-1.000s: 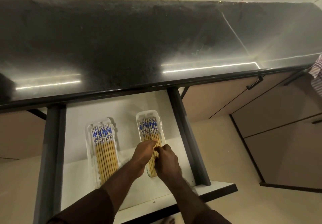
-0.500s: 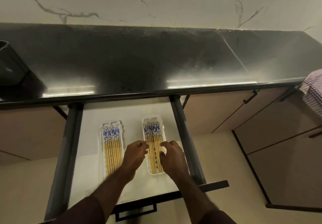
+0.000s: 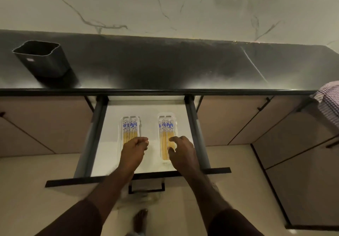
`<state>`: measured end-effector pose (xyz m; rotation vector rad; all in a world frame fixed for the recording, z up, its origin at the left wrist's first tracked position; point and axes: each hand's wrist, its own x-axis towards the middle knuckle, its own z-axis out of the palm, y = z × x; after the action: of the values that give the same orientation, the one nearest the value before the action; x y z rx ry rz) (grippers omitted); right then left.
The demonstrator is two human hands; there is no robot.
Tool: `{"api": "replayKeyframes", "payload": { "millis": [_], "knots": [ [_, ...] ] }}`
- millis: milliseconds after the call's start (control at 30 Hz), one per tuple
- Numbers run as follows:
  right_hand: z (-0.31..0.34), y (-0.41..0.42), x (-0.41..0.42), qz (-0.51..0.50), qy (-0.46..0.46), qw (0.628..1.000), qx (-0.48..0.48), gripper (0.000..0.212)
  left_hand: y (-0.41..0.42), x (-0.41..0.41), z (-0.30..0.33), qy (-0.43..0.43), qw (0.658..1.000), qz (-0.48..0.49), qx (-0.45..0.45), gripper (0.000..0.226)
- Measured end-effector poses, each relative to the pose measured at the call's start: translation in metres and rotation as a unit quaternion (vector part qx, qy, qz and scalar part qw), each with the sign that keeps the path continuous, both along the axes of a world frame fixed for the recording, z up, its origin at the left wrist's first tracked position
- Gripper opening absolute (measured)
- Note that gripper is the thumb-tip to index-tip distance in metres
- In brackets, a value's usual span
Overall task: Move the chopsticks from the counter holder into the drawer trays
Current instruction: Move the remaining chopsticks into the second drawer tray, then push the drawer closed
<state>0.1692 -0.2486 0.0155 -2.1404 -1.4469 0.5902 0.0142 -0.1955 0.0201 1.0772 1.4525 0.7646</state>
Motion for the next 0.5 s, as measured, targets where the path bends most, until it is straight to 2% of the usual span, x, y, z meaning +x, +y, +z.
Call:
{"api": "replayKeyframes", "payload": {
  "millis": [333,500],
  "knots": [
    [0.027,-0.015,-0.057,0.018,0.014,0.999,0.038,0.036,-0.017,-0.068,0.002,0.054,0.997,-0.004,0.055,0.015],
    [0.025,-0.031,-0.097,-0.025,0.024,0.998,0.043,0.035,-0.026,-0.101,-0.004,0.050,0.994,-0.067,0.073,0.020]
  ]
}}
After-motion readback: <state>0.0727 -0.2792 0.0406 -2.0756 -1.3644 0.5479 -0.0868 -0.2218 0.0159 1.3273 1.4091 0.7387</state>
